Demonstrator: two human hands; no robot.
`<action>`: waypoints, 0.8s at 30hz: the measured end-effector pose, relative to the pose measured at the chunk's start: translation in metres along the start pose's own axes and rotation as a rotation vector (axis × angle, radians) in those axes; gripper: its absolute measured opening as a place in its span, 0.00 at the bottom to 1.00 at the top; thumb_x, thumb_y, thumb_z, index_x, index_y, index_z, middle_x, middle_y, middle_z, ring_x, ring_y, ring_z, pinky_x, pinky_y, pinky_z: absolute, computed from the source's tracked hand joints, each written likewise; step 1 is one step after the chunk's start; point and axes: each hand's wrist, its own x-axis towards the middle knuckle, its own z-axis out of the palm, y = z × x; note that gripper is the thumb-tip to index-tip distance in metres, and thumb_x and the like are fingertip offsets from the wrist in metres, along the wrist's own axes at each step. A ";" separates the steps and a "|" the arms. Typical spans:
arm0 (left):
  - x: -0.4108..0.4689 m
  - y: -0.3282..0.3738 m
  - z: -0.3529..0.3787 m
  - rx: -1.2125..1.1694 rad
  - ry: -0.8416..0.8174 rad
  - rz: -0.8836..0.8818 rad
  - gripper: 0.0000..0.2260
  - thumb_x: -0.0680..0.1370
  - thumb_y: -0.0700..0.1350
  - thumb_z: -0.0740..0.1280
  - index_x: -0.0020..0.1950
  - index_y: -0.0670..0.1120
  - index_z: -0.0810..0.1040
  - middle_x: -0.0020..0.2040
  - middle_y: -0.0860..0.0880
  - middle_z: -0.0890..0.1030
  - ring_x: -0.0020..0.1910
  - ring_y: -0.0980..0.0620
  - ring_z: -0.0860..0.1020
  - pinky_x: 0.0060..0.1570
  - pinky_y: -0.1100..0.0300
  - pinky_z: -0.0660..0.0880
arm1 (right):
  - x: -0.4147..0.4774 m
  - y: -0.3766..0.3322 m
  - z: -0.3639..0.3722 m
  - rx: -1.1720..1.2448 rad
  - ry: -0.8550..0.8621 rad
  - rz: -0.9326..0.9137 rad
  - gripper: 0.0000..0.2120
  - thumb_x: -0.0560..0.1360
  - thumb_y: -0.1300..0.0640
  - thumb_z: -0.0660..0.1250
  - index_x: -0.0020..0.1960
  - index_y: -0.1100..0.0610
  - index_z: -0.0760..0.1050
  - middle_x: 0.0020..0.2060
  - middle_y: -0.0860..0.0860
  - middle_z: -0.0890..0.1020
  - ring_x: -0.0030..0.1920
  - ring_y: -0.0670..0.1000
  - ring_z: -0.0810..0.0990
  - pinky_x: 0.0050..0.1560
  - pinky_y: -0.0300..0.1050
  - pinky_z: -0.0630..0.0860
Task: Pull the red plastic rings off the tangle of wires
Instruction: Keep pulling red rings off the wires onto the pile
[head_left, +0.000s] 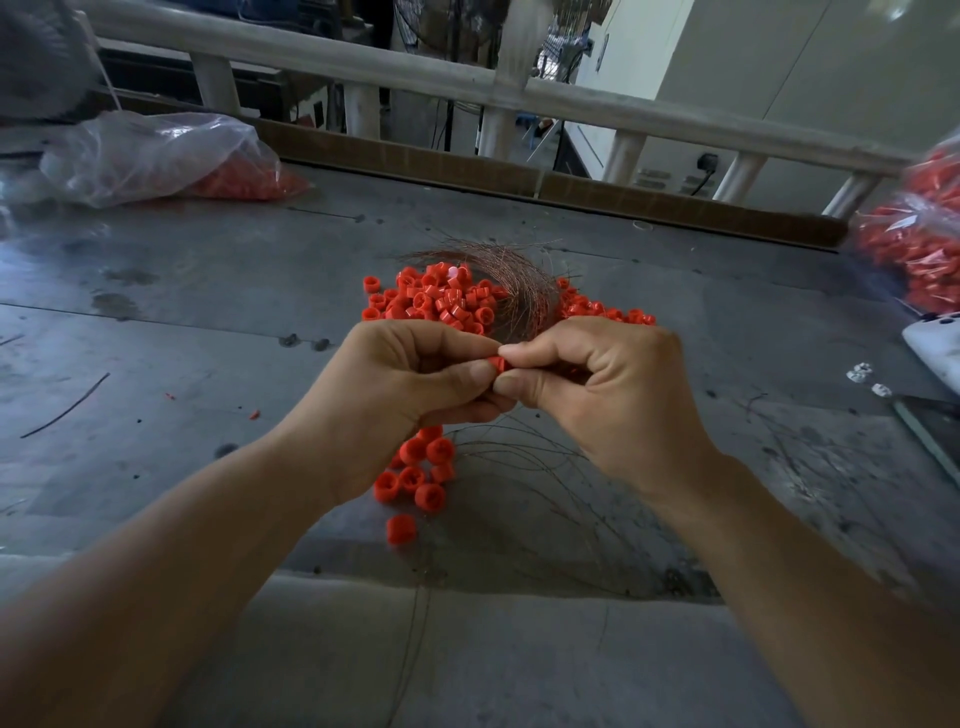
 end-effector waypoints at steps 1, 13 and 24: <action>0.000 0.000 0.000 -0.005 0.000 -0.005 0.07 0.63 0.38 0.67 0.37 0.43 0.83 0.34 0.44 0.83 0.34 0.51 0.83 0.33 0.67 0.77 | 0.001 0.001 0.000 0.002 -0.010 -0.004 0.11 0.64 0.60 0.72 0.45 0.64 0.81 0.38 0.46 0.79 0.42 0.44 0.80 0.42 0.32 0.77; 0.000 0.006 -0.012 -0.006 -0.200 -0.085 0.14 0.63 0.39 0.68 0.49 0.44 0.78 0.36 0.44 0.83 0.35 0.50 0.83 0.32 0.65 0.78 | 0.005 0.003 -0.005 0.197 -0.266 0.101 0.14 0.64 0.50 0.70 0.50 0.47 0.76 0.38 0.44 0.77 0.40 0.42 0.77 0.39 0.32 0.73; -0.005 0.004 -0.002 0.218 -0.180 0.098 0.25 0.62 0.49 0.70 0.58 0.50 0.71 0.37 0.45 0.83 0.36 0.51 0.82 0.35 0.64 0.78 | 0.002 0.000 0.000 -0.033 -0.267 0.047 0.05 0.70 0.62 0.68 0.46 0.62 0.78 0.38 0.41 0.70 0.39 0.38 0.71 0.42 0.28 0.68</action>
